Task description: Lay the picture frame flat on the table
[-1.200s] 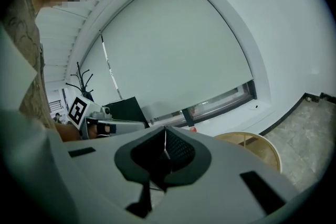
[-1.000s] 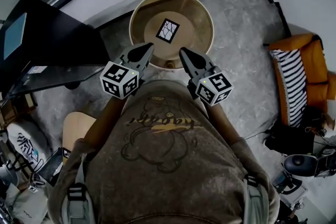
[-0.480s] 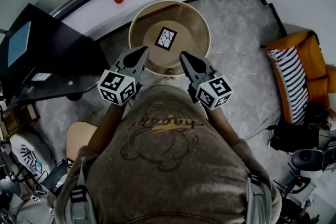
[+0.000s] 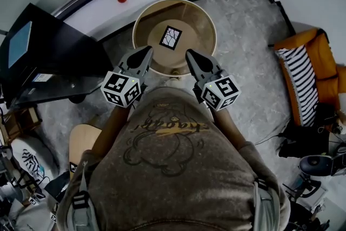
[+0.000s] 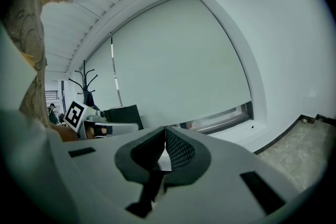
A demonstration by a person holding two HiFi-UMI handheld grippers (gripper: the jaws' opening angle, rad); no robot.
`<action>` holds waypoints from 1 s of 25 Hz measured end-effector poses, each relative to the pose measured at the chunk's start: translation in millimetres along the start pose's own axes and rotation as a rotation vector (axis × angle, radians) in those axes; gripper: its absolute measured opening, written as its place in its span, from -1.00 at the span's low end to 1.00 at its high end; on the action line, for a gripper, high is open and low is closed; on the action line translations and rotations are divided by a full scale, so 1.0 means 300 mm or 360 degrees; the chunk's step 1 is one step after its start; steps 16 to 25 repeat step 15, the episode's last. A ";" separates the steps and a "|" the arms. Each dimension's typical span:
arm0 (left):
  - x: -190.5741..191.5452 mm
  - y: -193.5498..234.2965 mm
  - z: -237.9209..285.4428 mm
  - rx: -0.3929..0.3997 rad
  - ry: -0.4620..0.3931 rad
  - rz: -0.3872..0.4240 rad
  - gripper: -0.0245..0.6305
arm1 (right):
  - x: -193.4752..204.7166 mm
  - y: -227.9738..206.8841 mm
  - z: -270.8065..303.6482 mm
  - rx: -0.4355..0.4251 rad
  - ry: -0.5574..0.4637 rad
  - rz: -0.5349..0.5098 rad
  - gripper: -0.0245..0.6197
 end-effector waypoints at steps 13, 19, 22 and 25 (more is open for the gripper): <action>0.041 0.028 -0.031 -0.0012 0.0012 -0.0023 -0.87 | 0.016 0.034 0.017 0.0019 -0.0023 0.0031 -0.86; 0.052 0.036 -0.043 -0.0024 0.0012 -0.0029 -0.87 | 0.021 0.050 0.022 0.0013 -0.0027 0.0041 -0.86; 0.052 0.036 -0.043 -0.0024 0.0012 -0.0029 -0.87 | 0.021 0.050 0.022 0.0013 -0.0027 0.0041 -0.86; 0.052 0.036 -0.043 -0.0024 0.0012 -0.0029 -0.87 | 0.021 0.050 0.022 0.0013 -0.0027 0.0041 -0.86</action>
Point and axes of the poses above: the fingertips, and each gripper's own axes: z forward along the fingers, y to its left, x out of its underside, the point moved 1 cm from there along -z, backward along the fingers, and after that the axes turned 15 degrees about y, right-handed, at the moved point
